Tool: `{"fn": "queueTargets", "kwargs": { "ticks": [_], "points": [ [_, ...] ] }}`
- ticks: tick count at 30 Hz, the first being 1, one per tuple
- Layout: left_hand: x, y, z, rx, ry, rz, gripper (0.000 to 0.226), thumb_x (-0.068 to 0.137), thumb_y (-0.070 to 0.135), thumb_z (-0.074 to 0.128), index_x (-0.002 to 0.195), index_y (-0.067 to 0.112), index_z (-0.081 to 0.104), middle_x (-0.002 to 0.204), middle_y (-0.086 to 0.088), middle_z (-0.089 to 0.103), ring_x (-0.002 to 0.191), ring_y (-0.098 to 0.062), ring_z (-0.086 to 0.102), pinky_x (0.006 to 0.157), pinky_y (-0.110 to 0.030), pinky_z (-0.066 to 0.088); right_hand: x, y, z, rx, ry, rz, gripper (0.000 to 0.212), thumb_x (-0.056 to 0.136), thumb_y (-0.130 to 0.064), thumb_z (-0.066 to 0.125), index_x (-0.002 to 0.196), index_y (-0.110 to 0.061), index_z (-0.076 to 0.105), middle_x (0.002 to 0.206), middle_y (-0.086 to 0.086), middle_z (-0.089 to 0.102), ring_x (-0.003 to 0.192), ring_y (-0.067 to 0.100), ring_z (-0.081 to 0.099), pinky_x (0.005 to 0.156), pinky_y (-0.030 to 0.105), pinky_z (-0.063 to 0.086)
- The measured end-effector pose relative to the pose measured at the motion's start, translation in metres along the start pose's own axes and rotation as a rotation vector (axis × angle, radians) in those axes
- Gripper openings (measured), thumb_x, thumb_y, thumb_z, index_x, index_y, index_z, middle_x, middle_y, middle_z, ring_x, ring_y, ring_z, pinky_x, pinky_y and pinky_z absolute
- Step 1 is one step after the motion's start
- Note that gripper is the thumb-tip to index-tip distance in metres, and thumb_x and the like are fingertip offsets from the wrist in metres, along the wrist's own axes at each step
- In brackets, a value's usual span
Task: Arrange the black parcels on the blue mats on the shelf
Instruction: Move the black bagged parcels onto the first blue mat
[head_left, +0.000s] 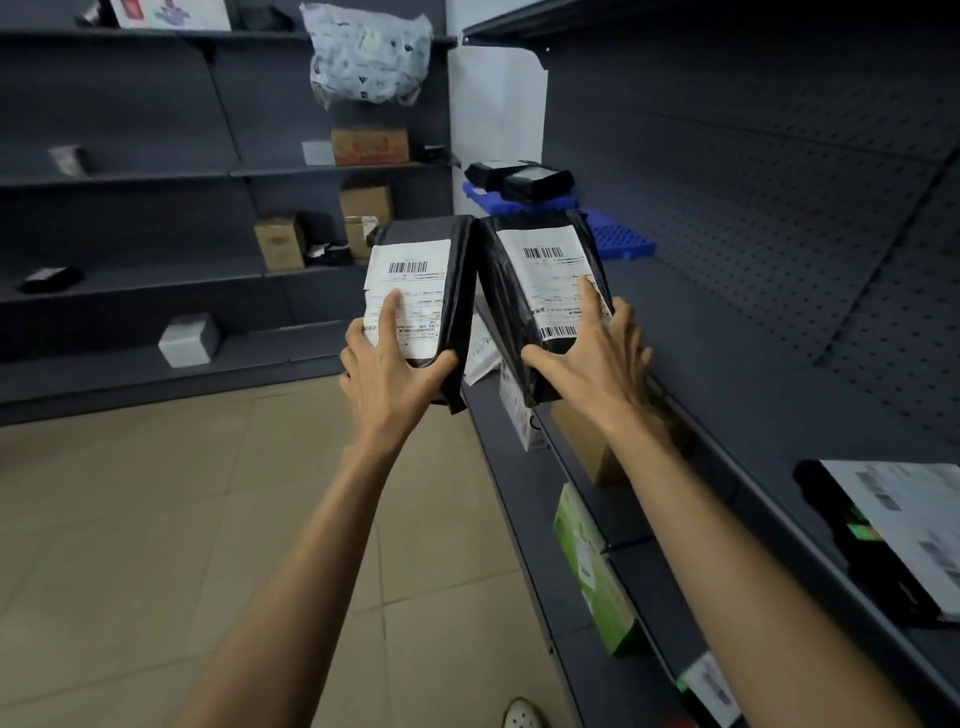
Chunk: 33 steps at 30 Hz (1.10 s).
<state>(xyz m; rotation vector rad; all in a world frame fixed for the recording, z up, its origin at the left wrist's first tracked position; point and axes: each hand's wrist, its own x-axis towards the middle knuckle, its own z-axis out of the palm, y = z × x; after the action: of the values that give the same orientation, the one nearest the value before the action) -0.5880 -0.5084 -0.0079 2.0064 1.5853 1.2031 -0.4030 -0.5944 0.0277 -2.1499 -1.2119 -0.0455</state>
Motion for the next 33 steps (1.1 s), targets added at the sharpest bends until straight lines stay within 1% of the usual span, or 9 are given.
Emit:
{"fn": "queueTargets", "kwargs": {
  "ticks": [5, 11, 16, 19, 21, 25, 30, 33],
  "points": [
    [0.114, -0.003, 0.055, -0.001, 0.033, -0.017, 0.091, 0.066, 0.063, 0.058, 0.148, 0.041, 0.024, 0.145, -0.010, 0.031, 0.124, -0.035, 0.038, 0.105, -0.053, 0.031, 0.123, -0.015, 0.048, 0.026, 0.022, -0.042, 0.105, 0.066, -0.061, 0.069, 0.152, -0.033, 0.015, 0.149, 0.018, 0.025, 0.130, 0.039, 0.032, 0.105, 0.052, 0.027],
    [0.249, -0.006, 0.106, 0.050, 0.065, -0.003, 0.092, 0.067, 0.063, 0.060, 0.148, 0.042, 0.023, 0.147, -0.013, 0.030, 0.125, -0.037, 0.037, 0.104, -0.052, 0.031, 0.259, -0.035, 0.104, 0.060, 0.027, -0.070, 0.106, 0.067, -0.061, 0.069, 0.153, -0.031, 0.014, 0.151, 0.019, 0.022, 0.132, 0.042, 0.029, 0.106, 0.055, 0.025],
    [0.335, -0.030, 0.149, 0.078, 0.055, -0.035, 0.090, 0.073, 0.056, 0.068, 0.150, 0.040, 0.022, 0.146, -0.013, 0.030, 0.125, -0.036, 0.037, 0.104, -0.053, 0.030, 0.347, -0.051, 0.159, 0.040, -0.005, -0.071, 0.106, 0.066, -0.061, 0.068, 0.152, -0.033, 0.014, 0.150, 0.018, 0.023, 0.133, 0.041, 0.029, 0.106, 0.054, 0.024],
    [0.389, -0.044, 0.175, 0.051, 0.047, -0.033, 0.091, 0.071, 0.060, 0.064, 0.149, 0.041, 0.022, 0.147, -0.013, 0.029, 0.126, -0.036, 0.037, 0.105, -0.053, 0.030, 0.396, -0.061, 0.190, 0.037, -0.006, -0.060, 0.107, 0.066, -0.062, 0.068, 0.153, -0.034, 0.011, 0.151, 0.018, 0.022, 0.135, 0.041, 0.026, 0.108, 0.054, 0.022],
    [0.429, -0.053, 0.194, 0.025, 0.043, -0.026, 0.090, 0.072, 0.061, 0.064, 0.149, 0.042, 0.023, 0.148, -0.013, 0.029, 0.126, -0.036, 0.037, 0.105, -0.053, 0.030, 0.430, -0.070, 0.209, 0.034, 0.005, -0.055, 0.108, 0.067, -0.063, 0.068, 0.153, -0.034, 0.010, 0.153, 0.018, 0.020, 0.136, 0.042, 0.025, 0.109, 0.055, 0.021],
    [0.516, -0.070, 0.232, -0.020, 0.004, -0.009, 0.089, 0.075, 0.059, 0.068, 0.149, 0.041, 0.023, 0.148, -0.013, 0.028, 0.128, -0.037, 0.036, 0.107, -0.054, 0.028, 0.504, -0.091, 0.245, -0.005, 0.036, -0.025, 0.106, 0.067, -0.064, 0.066, 0.153, -0.034, 0.011, 0.154, 0.016, 0.019, 0.136, 0.042, 0.025, 0.109, 0.055, 0.020],
    [0.636, -0.075, 0.276, -0.059, -0.074, 0.063, 0.089, 0.076, 0.058, 0.068, 0.150, 0.039, 0.024, 0.147, -0.014, 0.029, 0.131, -0.039, 0.034, 0.108, -0.055, 0.028, 0.606, -0.115, 0.277, -0.035, 0.071, 0.023, 0.106, 0.069, -0.064, 0.065, 0.154, -0.033, 0.010, 0.155, 0.017, 0.019, 0.137, 0.042, 0.025, 0.109, 0.053, 0.021],
    [0.695, -0.064, 0.307, -0.062, -0.140, 0.123, 0.093, 0.067, 0.064, 0.061, 0.149, 0.040, 0.025, 0.146, -0.014, 0.030, 0.130, -0.038, 0.034, 0.107, -0.054, 0.029, 0.659, -0.106, 0.287, -0.085, 0.106, 0.060, 0.107, 0.069, -0.065, 0.065, 0.154, -0.032, 0.010, 0.156, 0.017, 0.017, 0.138, 0.041, 0.023, 0.109, 0.054, 0.021]
  ]
}}
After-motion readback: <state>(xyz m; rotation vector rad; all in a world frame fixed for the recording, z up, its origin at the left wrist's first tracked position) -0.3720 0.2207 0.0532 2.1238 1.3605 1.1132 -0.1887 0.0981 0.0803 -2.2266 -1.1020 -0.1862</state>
